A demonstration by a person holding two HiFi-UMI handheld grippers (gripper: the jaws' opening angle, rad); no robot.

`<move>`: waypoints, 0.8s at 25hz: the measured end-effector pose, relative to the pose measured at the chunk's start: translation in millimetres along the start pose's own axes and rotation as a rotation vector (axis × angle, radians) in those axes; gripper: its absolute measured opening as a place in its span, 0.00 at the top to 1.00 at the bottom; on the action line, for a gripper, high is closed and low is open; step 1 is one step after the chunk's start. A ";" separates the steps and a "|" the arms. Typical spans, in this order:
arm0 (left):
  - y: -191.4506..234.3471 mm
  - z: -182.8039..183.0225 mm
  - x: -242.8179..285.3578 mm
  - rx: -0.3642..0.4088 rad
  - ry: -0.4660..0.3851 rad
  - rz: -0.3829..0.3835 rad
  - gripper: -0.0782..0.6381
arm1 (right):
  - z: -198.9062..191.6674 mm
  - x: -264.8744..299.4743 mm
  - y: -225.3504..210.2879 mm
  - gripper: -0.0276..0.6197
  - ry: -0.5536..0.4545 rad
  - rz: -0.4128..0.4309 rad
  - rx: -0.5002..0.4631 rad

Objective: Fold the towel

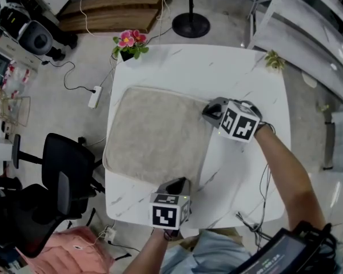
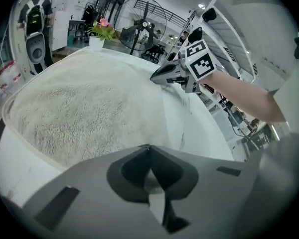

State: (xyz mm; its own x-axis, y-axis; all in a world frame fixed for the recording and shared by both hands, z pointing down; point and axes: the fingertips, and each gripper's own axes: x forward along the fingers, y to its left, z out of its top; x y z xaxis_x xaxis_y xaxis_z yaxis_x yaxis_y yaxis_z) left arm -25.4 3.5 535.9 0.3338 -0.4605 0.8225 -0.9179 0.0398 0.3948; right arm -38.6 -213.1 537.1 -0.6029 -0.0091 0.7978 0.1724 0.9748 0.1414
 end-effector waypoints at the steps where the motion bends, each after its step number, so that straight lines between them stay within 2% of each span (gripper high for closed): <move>1: -8.0 -1.1 4.3 0.004 0.005 -0.008 0.88 | -7.5 -3.9 0.2 0.94 0.007 0.006 0.007; 3: -28.2 -6.0 11.9 0.006 0.021 -0.042 0.88 | -22.4 -13.1 2.2 0.94 0.025 0.014 0.007; 6: -66.1 -16.0 22.7 -0.022 0.045 -0.135 0.88 | -44.6 -29.5 6.0 0.94 0.059 0.024 -0.030; 8: -91.2 -23.3 30.6 -0.022 0.064 -0.184 0.88 | -63.3 -42.1 10.5 0.94 0.082 0.033 -0.022; 11: -131.3 -34.2 42.8 0.008 0.094 -0.243 0.88 | -93.1 -62.9 15.3 0.94 0.114 0.030 -0.011; 17: -212.8 -59.1 67.4 0.046 0.164 -0.379 0.88 | -147.5 -103.1 20.4 0.94 0.204 0.022 -0.076; 20: -239.8 -63.6 74.6 0.087 0.179 -0.412 0.88 | -168.7 -119.2 25.6 0.94 0.234 0.037 -0.080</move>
State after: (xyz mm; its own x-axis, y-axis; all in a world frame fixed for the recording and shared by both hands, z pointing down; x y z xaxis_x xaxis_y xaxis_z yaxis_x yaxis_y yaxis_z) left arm 233.3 16.0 528.6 0.6995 -0.2614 0.6651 -0.7130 -0.1923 0.6743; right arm 169.1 -224.7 544.6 -0.4001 -0.0341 0.9158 0.2574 0.9549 0.1480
